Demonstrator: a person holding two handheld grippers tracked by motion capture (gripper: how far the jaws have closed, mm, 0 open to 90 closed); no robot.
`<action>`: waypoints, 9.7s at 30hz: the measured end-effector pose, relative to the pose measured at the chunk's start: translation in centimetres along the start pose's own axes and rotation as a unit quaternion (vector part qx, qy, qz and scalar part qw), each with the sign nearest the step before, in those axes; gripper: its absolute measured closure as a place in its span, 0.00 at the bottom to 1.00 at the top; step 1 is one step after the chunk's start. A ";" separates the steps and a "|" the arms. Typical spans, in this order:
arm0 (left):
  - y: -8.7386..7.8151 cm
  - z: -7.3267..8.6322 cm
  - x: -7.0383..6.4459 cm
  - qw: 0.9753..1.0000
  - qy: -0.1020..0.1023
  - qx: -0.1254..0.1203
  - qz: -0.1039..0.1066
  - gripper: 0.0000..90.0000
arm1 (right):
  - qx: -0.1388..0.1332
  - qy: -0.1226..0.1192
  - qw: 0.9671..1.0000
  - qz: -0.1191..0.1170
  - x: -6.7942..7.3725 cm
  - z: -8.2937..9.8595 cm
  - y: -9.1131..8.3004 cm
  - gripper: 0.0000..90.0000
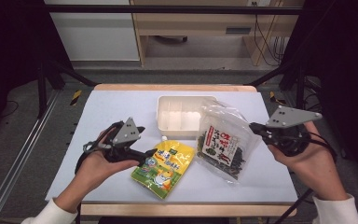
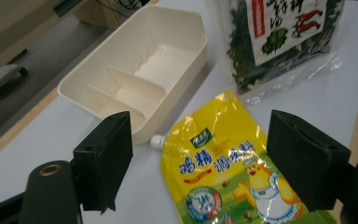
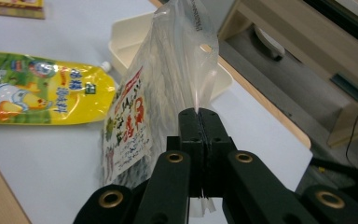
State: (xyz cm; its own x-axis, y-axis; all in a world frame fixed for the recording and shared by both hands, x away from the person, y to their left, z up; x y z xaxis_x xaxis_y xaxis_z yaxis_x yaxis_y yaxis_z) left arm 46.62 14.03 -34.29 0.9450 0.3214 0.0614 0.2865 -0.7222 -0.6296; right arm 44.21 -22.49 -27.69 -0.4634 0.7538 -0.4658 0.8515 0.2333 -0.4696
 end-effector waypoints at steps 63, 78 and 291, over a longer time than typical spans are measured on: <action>7.3 -9.3 3.0 0.984 0.118 0.047 0.121 0.64 | 0.088 -0.163 0.976 -0.112 6.0 -7.6 6.0 0.95; 6.7 -9.8 2.7 0.989 0.093 0.011 0.112 0.37 | 0.088 -0.167 0.976 -0.113 5.7 -7.6 4.9 0.97; 1.6 14.7 2.5 0.977 -0.186 -0.069 -0.074 0.12 | -0.002 0.207 0.975 -0.076 8.1 4.0 11.5 0.32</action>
State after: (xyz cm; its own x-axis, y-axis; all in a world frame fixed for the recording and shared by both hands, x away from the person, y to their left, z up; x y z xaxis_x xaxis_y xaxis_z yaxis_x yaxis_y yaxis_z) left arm 47.16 22.72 -46.56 0.7761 0.6106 -0.1576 0.4587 -0.7182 -0.5232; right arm 49.26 -16.17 -39.81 -0.4462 0.8936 -0.0483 0.7824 0.3632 -0.5059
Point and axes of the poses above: each handheld gripper's, and its own axes: y roughly forward along the jaws, z roughly out of its underside, x roughly to its left, the point moved 4 cm from there along y, roughly forward along the jaws, and after that the axes turned 15 degrees about z, right-handed, at the moved point
